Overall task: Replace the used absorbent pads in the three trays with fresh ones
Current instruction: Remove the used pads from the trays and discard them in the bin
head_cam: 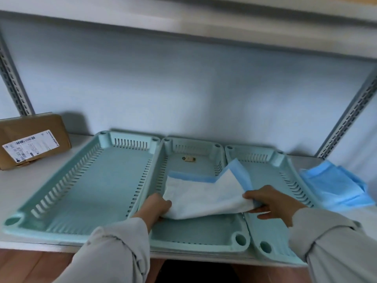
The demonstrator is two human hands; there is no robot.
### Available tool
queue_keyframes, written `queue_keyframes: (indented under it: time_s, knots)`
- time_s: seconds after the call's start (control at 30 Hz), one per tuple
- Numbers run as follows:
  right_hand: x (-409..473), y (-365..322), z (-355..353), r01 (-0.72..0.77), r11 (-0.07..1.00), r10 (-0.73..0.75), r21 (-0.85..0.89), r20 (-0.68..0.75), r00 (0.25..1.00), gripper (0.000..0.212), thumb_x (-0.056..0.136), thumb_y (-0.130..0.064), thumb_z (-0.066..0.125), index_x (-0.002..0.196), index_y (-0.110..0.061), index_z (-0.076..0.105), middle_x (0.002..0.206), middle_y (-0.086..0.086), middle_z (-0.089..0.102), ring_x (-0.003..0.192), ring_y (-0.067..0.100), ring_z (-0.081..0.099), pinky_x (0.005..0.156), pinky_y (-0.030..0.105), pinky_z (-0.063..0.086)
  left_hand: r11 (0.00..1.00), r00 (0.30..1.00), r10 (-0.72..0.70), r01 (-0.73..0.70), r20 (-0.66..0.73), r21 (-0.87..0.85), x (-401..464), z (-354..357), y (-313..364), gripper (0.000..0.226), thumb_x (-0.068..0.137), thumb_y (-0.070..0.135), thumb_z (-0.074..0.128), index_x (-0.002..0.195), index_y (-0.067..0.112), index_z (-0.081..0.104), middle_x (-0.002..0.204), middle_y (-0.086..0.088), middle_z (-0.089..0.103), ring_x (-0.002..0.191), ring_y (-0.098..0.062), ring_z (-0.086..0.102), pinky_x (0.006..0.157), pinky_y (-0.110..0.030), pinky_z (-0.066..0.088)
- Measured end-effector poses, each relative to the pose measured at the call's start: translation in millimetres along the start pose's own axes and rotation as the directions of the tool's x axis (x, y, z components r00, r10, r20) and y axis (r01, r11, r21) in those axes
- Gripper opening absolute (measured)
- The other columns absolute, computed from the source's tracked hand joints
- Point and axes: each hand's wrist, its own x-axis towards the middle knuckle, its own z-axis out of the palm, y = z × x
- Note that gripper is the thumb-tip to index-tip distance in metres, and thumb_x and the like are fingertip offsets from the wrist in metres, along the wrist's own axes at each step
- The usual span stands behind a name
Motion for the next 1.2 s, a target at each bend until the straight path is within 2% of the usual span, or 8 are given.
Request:
queue_keyframes:
  time_s: [0.27,0.4,0.53,0.63,0.77,0.93,1.07,1.2]
  knots:
    - [-5.7,0.1,5.5,-0.005,0.999,0.004,-0.042,-0.007,1.000,0.052,0.078,-0.022,0.077,0.109,-0.003,0.039,0.108,0.016,0.055,0.089,0.027,0.060,0.073,0.038,0.049,0.681,0.872,0.479,-0.445,0.106,0.582,-13.1,19.2,8.1,0.063,0.094,0.005,0.041,0.151,0.015,0.016,0.159,-0.006,0.012,0.146,-0.024,0.018,0.117,-0.038,0.026]
    - [-5.3,-2.6,8.0,-0.014,0.998,0.015,-0.058,0.009,1.000,0.048,0.076,-0.003,0.075,0.116,0.003,0.050,0.091,0.018,0.056,0.070,0.022,0.057,0.055,0.031,0.050,0.660,0.888,0.254,-0.448,0.382,0.603,-6.8,24.3,-0.6,0.078,0.091,0.031,0.057,0.153,0.021,0.011,0.161,-0.006,-0.005,0.148,-0.029,-0.001,0.120,-0.047,0.013]
    - [-6.9,-15.9,13.0,0.024,0.997,-0.024,-0.079,0.005,1.000,0.031,0.079,0.002,0.067,0.107,0.002,0.053,0.083,0.015,0.053,0.070,0.020,0.054,0.062,0.030,0.050,0.603,0.900,0.301,-0.435,0.314,0.669,-9.7,23.0,3.9,0.068,0.089,0.034,0.058,0.148,0.021,0.026,0.157,-0.009,0.014,0.146,-0.030,0.013,0.118,-0.047,0.017]
    - [-6.7,-24.4,21.9,0.079,0.993,-0.079,-0.084,-0.001,0.997,0.032,0.081,0.001,0.061,0.111,-0.001,0.051,0.098,0.016,0.054,0.086,0.025,0.055,0.066,0.031,0.050,0.735,0.868,0.457,-0.491,0.194,0.468,-14.3,30.2,17.7,0.047,0.094,0.022,0.050,0.140,0.024,0.042,0.145,-0.007,0.039,0.130,-0.025,0.043,0.108,-0.035,0.036]
    - [-10.8,-35.2,44.6,0.111,0.993,-0.108,-0.043,0.079,0.991,0.030,0.085,0.004,0.054,0.115,0.003,0.054,0.093,0.017,0.059,0.081,0.027,0.061,0.067,0.034,0.055,0.862,0.751,0.416,-0.505,0.512,0.041,-40.6,43.9,27.5,0.045,0.096,0.009,0.042,0.140,0.018,0.046,0.135,-0.010,0.047,0.112,-0.026,0.052,0.093,-0.035,0.047]
    - [-21.7,-47.6,74.9,0.225,0.972,-0.215,-0.067,0.124,0.969,0.022,0.090,0.006,0.043,0.100,-0.005,0.059,0.083,0.011,0.059,0.070,0.018,0.058,0.062,0.030,0.054,0.951,0.804,0.308,-0.284,0.508,-0.125,-32.2,40.1,22.9,0.044,0.096,0.003,0.038,0.138,0.013,0.048,0.124,-0.007,0.051,0.102,-0.018,0.051,0.083,-0.034,0.051]
    - [-22.7,-51.3,102.9,0.385,0.899,-0.366,-0.211,0.121,0.923,0.023,0.091,-0.002,0.045,0.103,-0.001,0.065,0.086,0.013,0.055,0.078,0.022,0.054,0.070,0.034,0.052,0.829,0.953,0.139,0.037,0.269,-0.558,-14.6,8.8,14.8,0.029,0.100,0.021,0.042,0.126,0.012,0.050,0.107,-0.009,0.056,0.087,-0.019,0.054,0.075,-0.033,0.048]
    - [-32.0,-44.4,142.0,0.442,0.887,-0.360,-0.137,0.395,0.845,0.020,0.096,-0.022,0.050,0.105,-0.013,0.066,0.087,0.005,0.057,0.082,0.018,0.053,0.073,0.031,0.049,0.774,0.963,0.019,0.155,0.268,-0.614,2.0,-5.1,-2.2,0.039,0.098,0.046,0.039,0.116,0.014,0.052,0.115,-0.015,0.061,0.099,-0.028,0.059,0.084,-0.039,0.053]
